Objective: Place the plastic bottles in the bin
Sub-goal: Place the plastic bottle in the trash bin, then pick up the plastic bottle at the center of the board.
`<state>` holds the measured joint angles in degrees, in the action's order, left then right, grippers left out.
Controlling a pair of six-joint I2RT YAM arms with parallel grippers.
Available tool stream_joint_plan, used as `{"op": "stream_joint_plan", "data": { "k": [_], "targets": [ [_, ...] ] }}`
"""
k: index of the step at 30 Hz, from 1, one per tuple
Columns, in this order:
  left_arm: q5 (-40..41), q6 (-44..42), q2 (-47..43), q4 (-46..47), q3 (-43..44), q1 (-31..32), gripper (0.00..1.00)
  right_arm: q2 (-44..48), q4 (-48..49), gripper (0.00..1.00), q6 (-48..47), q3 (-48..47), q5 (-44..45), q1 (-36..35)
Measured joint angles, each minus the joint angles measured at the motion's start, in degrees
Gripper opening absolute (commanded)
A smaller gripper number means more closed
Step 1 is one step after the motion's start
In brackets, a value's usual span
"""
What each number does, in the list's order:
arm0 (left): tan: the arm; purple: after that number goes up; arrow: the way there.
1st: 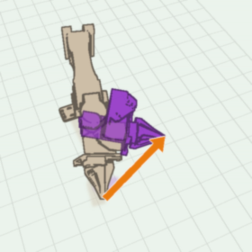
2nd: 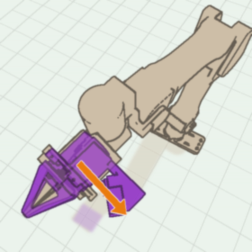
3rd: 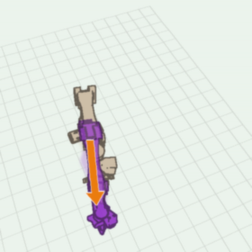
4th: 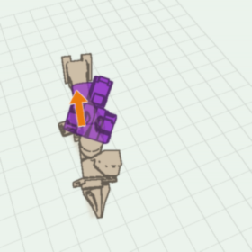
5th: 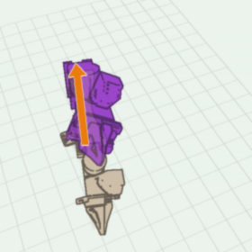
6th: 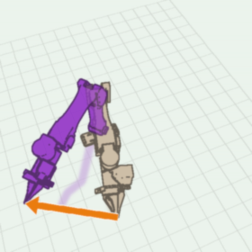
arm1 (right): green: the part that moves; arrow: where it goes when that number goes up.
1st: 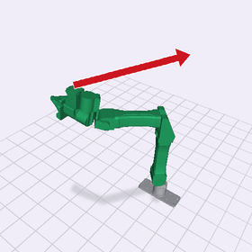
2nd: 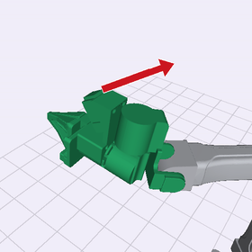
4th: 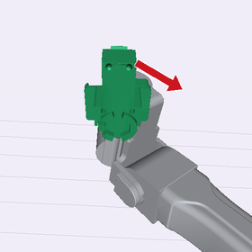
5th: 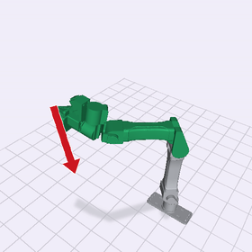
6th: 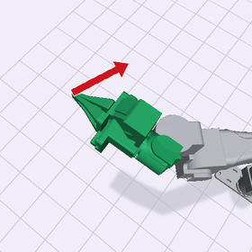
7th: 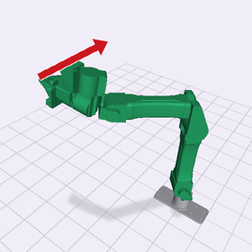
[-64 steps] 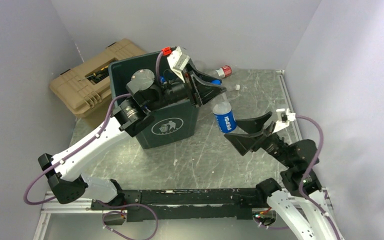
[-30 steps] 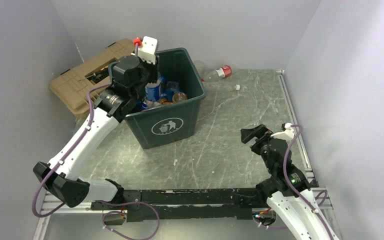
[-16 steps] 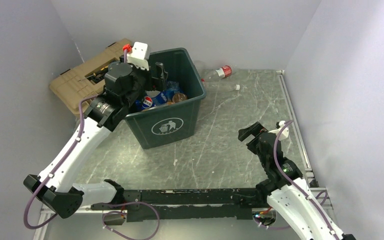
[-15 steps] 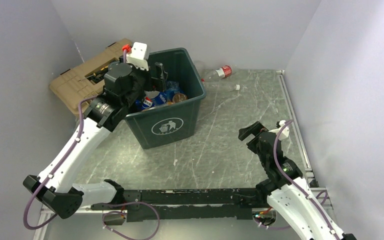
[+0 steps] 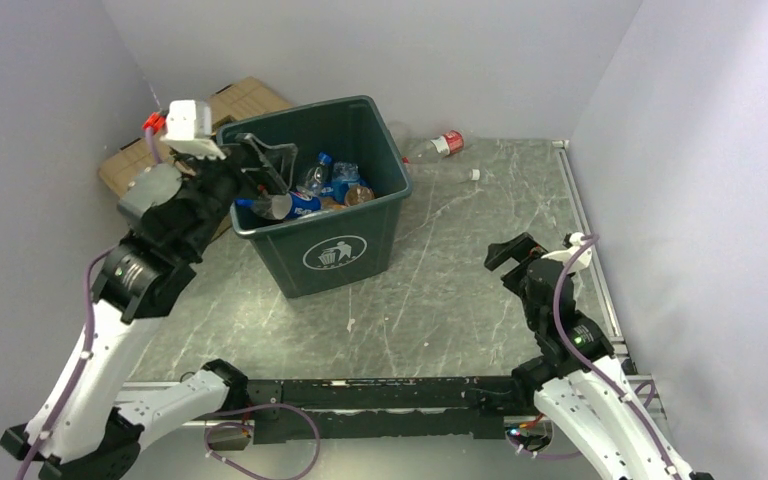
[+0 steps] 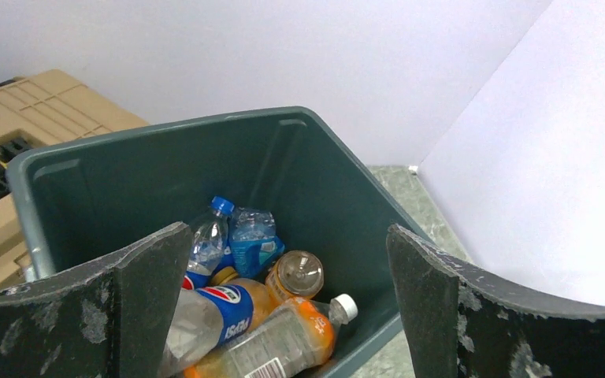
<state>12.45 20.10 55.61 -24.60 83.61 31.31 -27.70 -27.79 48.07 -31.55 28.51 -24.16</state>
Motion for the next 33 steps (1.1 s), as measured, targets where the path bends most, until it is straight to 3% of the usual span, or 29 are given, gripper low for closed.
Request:
{"op": "stream_joint_plan", "data": {
  "k": [11,18,26,33],
  "targets": [
    [2.1,5.4,-12.7,0.3,-6.7,0.0,0.99,-3.0,5.6,0.98,-4.2,-6.4,-0.4,0.0],
    [2.1,8.5,-15.9,0.8,-9.7,0.0,0.97,-24.9,13.4,0.96,-3.5,-17.7,-1.7,3.9],
    [-0.8,11.0,-18.3,0.0,-15.5,0.0,0.95,-48.6,26.5,0.94,6.5,-19.3,-18.1,22.7],
    [-1.0,11.3,-19.1,-0.1,-16.0,0.0,0.94,-68.6,31.3,0.91,9.8,-29.8,-25.2,26.8]
  ]
}}
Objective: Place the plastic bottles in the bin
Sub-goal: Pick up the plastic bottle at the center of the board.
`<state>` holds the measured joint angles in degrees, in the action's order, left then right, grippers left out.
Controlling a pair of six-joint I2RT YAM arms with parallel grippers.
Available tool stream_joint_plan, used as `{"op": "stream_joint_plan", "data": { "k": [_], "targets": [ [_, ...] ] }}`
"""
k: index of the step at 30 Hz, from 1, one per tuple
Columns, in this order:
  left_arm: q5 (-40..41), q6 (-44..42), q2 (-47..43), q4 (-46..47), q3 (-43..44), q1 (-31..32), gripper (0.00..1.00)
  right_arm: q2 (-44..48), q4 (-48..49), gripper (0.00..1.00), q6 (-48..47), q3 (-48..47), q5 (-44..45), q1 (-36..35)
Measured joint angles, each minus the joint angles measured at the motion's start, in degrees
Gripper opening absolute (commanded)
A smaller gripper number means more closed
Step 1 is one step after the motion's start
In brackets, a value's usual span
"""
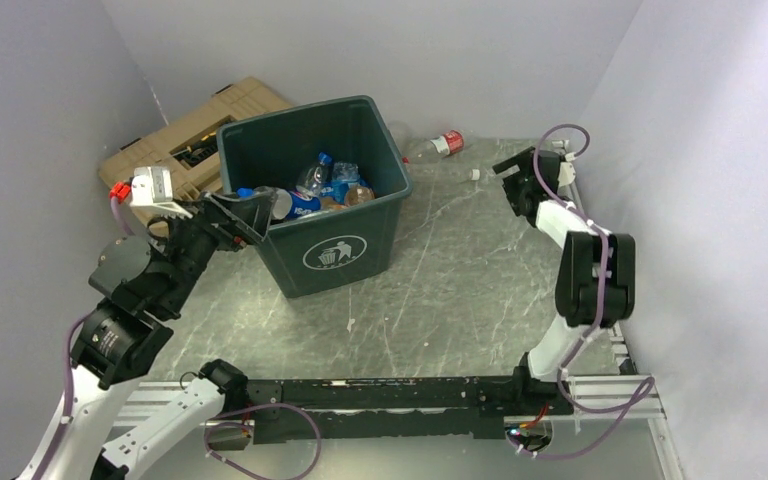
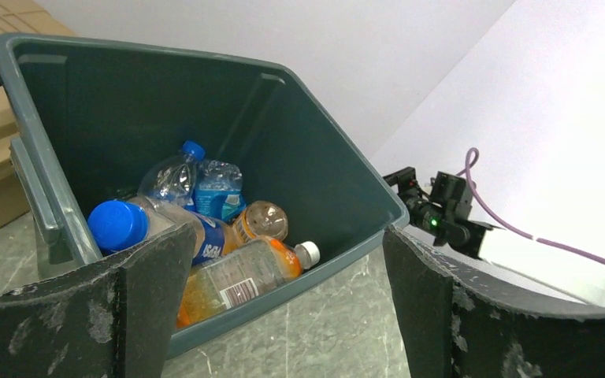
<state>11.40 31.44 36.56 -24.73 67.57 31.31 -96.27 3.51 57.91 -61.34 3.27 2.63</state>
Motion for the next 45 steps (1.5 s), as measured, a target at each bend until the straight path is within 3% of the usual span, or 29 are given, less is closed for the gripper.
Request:
{"op": "stream_joint_plan", "data": {
  "k": [7,12,27,45],
  "targets": [
    [0.4,0.8,0.3,0.0,-1.1,0.0,0.92,-16.3,1.7,0.86,2.5,-10.3,-3.6,3.4],
    [0.5,0.7,0.5,0.0,-1.1,0.0,0.92,-23.1,3.6,0.84,4.7,-13.4,-5.7,3.5],
    [3.0,0.1,1.9,0.0,-1.1,0.0,0.91,-30.6,9.9,0.77,15.3,-19.7,-9.4,0.2],
    [3.5,-0.3,1.9,0.0,-1.1,0.0,0.91,-35.0,2.3,0.64,25.1,-28.1,-6.1,-1.4]
  ]
}}
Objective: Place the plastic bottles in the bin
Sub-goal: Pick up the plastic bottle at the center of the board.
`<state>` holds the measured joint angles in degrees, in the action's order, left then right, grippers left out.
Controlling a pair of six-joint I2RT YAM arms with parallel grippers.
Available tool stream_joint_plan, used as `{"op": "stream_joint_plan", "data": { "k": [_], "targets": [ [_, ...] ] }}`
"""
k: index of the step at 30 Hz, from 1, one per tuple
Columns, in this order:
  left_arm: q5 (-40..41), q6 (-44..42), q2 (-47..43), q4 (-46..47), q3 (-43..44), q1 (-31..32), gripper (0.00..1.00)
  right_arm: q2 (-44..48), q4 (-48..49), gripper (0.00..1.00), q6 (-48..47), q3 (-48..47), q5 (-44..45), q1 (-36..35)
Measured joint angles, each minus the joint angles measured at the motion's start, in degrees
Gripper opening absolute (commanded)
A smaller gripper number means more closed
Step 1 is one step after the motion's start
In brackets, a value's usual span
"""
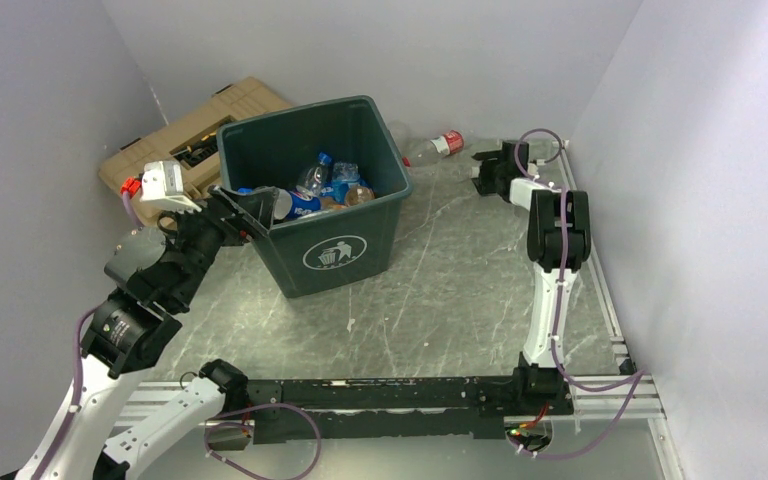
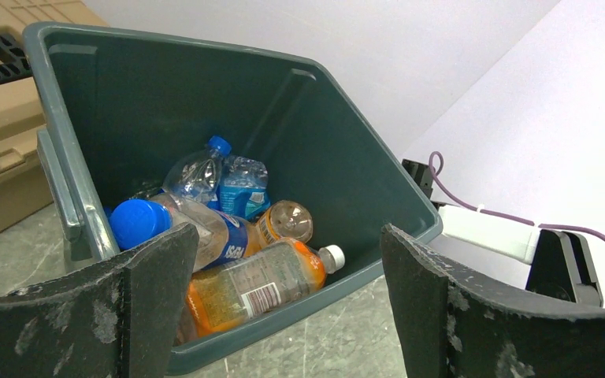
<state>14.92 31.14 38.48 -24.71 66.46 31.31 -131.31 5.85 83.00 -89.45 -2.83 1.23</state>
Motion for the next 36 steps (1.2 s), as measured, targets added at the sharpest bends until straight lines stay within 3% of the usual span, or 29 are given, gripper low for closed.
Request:
{"op": "stream_joint_plan", "data": {
  "k": [9,12,15,27,36],
  "targets": [
    [0.3,0.0,-0.1,0.0,0.0,0.0,0.91,-2.0,0.2,0.37,0.6,-1.4,0.0,-0.4],
    [0.5,0.0,-0.2,0.0,0.0,0.0,0.91,-2.1,0.9,0.24,0.6,-0.8,0.0,-0.4],
    [0.6,0.0,-0.6,-0.1,-0.2,0.0,0.91,-1.9,3.2,0.02,0.8,0.7,-0.2,-0.4],
    [0.5,0.3,-2.5,-0.2,-0.4,0.0,0.9,8.2,4.3,0.0,-2.3,14.2,3.0,-0.2],
    [0.4,0.2,-3.1,-0.1,1.4,0.0,0.89,26.3,-0.3,0.0,-11.1,22.3,11.1,2.3]
  ]
}}
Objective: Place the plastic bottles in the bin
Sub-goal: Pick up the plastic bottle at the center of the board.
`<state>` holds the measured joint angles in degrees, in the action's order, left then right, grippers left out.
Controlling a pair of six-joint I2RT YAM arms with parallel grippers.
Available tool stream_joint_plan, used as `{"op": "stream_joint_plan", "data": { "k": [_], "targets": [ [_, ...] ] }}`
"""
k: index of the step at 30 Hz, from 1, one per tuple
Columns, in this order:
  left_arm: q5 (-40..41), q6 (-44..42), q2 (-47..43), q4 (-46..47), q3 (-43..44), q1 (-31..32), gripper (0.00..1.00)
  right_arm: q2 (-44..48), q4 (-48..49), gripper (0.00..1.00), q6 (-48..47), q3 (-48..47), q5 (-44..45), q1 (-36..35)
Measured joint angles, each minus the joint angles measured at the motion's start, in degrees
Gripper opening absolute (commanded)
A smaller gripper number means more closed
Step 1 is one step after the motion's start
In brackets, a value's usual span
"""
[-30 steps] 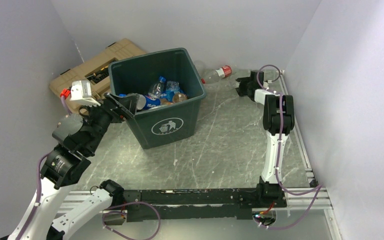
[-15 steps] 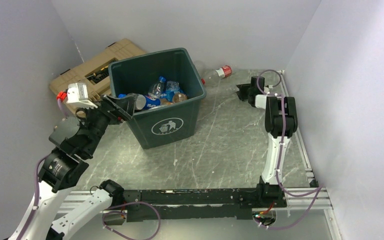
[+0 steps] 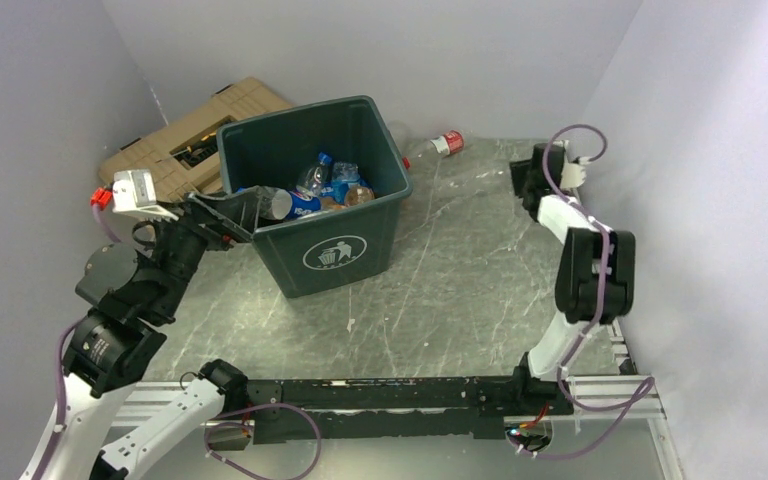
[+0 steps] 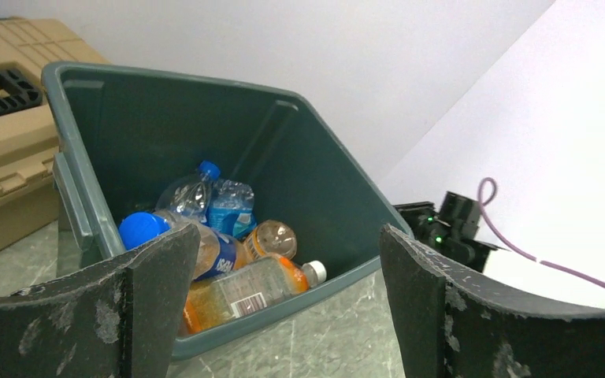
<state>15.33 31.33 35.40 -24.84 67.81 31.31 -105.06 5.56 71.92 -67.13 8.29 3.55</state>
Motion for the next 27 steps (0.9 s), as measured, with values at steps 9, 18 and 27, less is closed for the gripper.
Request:
{"op": "stream_joint_plan", "data": {
  "k": [9,18,27],
  "targets": [
    [-0.7,-0.2,1.3,1.9,2.9,0.0,1.0,25.7,-2.8,0.0,-8.1,0.4,5.4,1.7],
    [-10.0,-0.2,14.2,7.3,12.8,0.0,0.99,58.4,-11.2,0.0,-17.9,4.3,1.0,-0.3],
    [-40.0,1.0,32.9,10.8,22.2,1.5,1.0,73.0,-25.2,0.0,-28.9,2.6,-16.7,-5.0]
  ]
}}
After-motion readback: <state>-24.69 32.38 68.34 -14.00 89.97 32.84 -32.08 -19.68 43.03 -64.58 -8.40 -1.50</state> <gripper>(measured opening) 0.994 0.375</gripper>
